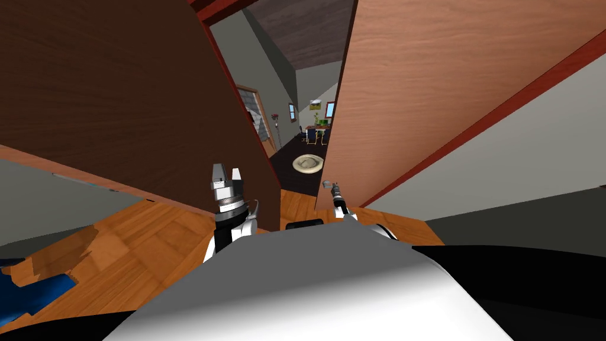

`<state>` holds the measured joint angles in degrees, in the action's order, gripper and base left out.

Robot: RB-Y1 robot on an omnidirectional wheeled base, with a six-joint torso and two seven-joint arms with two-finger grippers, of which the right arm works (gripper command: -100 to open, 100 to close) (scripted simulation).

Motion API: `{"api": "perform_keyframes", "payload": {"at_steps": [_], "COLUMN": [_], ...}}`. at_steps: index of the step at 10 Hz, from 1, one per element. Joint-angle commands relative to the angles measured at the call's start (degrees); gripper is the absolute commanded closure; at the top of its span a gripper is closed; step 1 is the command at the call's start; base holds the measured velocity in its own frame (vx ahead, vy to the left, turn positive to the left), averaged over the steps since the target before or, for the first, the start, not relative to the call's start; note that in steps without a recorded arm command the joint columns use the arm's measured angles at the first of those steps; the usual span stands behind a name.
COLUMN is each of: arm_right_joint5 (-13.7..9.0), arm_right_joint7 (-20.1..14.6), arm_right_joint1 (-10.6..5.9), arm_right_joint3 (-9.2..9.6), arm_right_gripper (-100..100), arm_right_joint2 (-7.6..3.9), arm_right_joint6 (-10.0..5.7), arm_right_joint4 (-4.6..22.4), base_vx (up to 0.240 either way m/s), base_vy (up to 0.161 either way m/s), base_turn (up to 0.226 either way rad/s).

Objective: Pull the door open

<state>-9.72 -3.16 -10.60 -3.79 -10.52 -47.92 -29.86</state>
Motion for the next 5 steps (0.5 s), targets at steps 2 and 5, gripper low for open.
{"api": "perform_keyframes", "payload": {"at_steps": [2, 5], "arm_right_joint5": [0.13, 0.42], "arm_right_joint7": [-0.8, -3.18], "arm_right_joint1": [-0.19, 0.74], "arm_right_joint3": [0.12, 0.8], "arm_right_gripper": [100, 100], "arm_right_joint2": [-0.6, -2.42], "arm_right_joint6": [-0.43, -1.97], "arm_right_joint4": [1.24, 1.73], "base_vx": [0.112, -0.127], "base_vy": [0.014, 0.005], "base_turn": [0.118, 0.182]}}
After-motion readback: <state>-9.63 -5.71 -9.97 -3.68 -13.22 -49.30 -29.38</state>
